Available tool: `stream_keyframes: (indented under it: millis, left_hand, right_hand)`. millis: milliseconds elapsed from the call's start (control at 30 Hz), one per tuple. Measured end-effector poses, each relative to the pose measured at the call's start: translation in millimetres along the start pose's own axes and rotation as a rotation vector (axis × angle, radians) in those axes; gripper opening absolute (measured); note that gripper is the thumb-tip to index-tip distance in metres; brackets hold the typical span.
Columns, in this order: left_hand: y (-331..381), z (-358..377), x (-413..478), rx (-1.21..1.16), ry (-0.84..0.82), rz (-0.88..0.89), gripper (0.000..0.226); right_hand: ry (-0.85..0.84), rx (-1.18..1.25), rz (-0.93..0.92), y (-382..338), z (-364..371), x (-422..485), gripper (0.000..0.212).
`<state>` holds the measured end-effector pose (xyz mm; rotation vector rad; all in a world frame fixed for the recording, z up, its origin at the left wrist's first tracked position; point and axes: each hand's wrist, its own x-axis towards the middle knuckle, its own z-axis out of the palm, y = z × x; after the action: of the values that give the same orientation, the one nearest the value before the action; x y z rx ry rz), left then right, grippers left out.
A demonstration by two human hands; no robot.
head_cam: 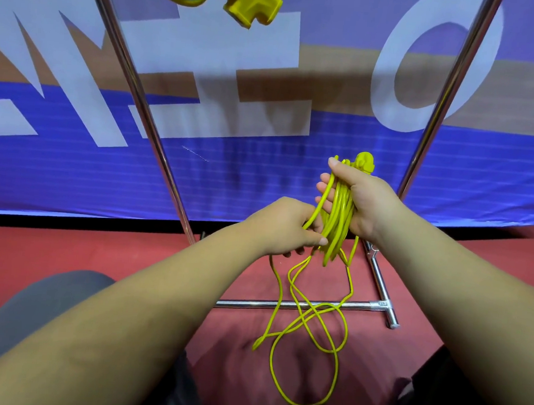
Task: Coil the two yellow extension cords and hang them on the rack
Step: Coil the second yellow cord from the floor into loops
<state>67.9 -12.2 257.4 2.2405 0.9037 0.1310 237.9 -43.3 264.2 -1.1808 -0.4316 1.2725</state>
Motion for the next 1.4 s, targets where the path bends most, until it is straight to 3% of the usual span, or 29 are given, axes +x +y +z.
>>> stream_keyframes:
  millis: [167, 367, 533, 667, 833, 933, 1067, 1167, 1267, 1400]
  left_hand:
    - [1.7, -0.5, 3.8, 0.124, 0.010, -0.011, 0.034]
    - [-27.5, -6.9, 3.4, 0.075, -0.339, -0.087, 0.047]
    - [-46.6, 13.9, 12.2, -0.084, -0.247, -0.194, 0.062]
    - [-66.9, 23.7, 20.8, -0.056, -0.200, -0.121, 0.042]
    - [-94.2, 43.9, 19.3, 0.108, -0.471, -0.072, 0.009]
    - [-118.2, 65.4, 12.3, 0.212, -0.633, -0.157, 0.014]
    - [-152.9, 89.1, 1.7, 0.303, -0.717, -0.264, 0.027]
    - [-153.1, 88.4, -0.9, 0.268, -0.645, -0.274, 0.025]
    - [-149.5, 67.0, 9.8, 0.328, -0.363, -0.236, 0.011]
    - [-132.6, 17.2, 19.4, -0.059, 0.012, -0.251, 0.024]
  right_hand:
    - [-0.004, -0.038, 0.029, -3.3, -0.4, 2.3, 0.015]
    - [0.011, 0.046, 0.020, -11.6, -2.7, 3.5, 0.015]
    - [0.020, 0.081, 0.016, -16.1, -7.4, 3.4, 0.018]
    - [-0.004, 0.099, 0.018, -22.2, -8.3, 1.6, 0.019]
    - [-0.116, 0.156, 0.053, -30.3, -9.6, -2.7, 0.020]
    - [-0.153, 0.235, 0.092, -34.1, -15.6, -1.9, 0.020]
    - [-0.187, 0.352, 0.121, -39.0, -23.2, -3.3, 0.021]
    - [-0.205, 0.364, 0.132, -42.8, -27.3, -2.8, 0.019]
    - [-0.202, 0.344, 0.140, -44.7, -29.6, -1.3, 0.018]
    - [-0.162, 0.213, 0.098, -44.4, -26.2, -2.7, 0.023]
